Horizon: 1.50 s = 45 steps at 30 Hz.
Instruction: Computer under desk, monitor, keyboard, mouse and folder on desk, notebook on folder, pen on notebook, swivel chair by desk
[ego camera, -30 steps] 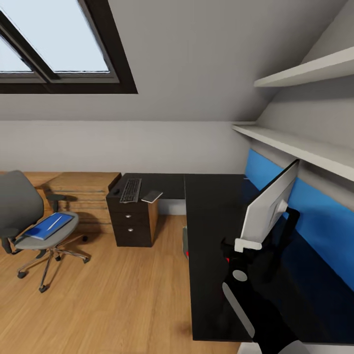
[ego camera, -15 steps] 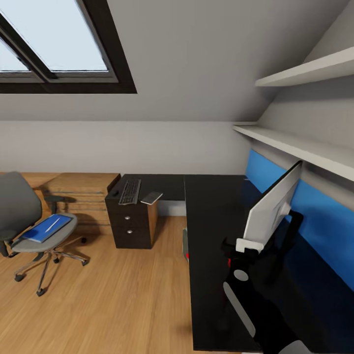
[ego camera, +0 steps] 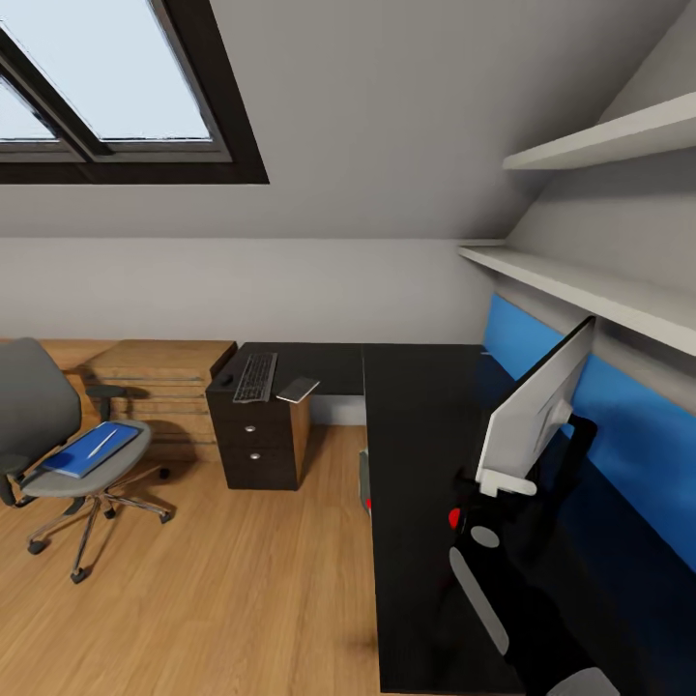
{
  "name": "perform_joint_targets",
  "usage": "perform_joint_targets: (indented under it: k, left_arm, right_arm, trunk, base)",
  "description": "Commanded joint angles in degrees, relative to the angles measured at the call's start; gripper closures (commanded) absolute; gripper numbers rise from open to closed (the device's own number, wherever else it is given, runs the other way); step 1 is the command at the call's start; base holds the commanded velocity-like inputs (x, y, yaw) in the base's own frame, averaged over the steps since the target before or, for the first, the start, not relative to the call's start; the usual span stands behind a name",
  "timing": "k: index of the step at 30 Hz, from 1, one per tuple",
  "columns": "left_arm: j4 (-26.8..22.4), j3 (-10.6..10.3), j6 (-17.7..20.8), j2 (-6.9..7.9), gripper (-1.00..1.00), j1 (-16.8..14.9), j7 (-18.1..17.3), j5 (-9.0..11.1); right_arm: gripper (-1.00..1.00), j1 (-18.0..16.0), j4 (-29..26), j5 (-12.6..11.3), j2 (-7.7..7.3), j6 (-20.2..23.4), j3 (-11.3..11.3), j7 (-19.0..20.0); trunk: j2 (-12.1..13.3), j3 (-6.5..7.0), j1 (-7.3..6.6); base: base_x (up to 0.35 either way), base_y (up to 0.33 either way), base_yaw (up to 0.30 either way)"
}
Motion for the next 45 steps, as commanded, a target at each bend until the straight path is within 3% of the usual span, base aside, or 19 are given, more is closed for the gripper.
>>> perform_joint_targets:
  k: [1, 9, 19, 26, 45]
  left_arm:
    - [-0.11, -0.47, -0.28, 0.09, -1.0, -0.03, 0.41, 0.6]
    - [-0.11, -0.47, -0.27, 0.09, -1.0, -0.03, 0.41, 0.6]
    - [-0.11, -0.47, -0.2, 0.09, -1.0, -0.03, 0.41, 0.6]
    - [-0.11, -0.52, -0.28, 0.09, -1.0, -0.03, 0.41, 0.56]
    - [-0.11, -0.56, -0.28, 0.09, -1.0, -0.03, 0.41, 0.46]
  right_arm:
    - [-1.0, -0.06, -0.1, -0.19, -0.06, 0.56, -0.13, -0.47]
    - [-1.0, -0.06, -0.1, -0.28, -0.05, 0.73, -1.59, -0.51]
    - [-1.0, -0.06, -0.1, -0.29, -0.05, 0.74, -1.72, -0.51]
    - [-1.0, -0.06, -0.18, -0.29, -0.05, 0.81, -1.73, -0.52]
    - [-1.0, -0.06, -0.18, -0.2, -0.05, 1.61, -1.73, -0.43]
  trunk:
    - [-0.08, -0.08, 0.02]
    - [-0.08, -0.08, 0.02]
    - [-0.08, -0.08, 0.02]
    - [-0.08, -0.08, 0.02]
    - [-0.08, -0.08, 0.02]
  base:
    - [0.0, 0.0, 0.0]
    - [-0.026, 0.0, 0.0]
    - [-0.293, -0.044, 0.0]
    - [-0.217, -0.254, 0.0]
    - [-0.022, -0.296, 0.0]
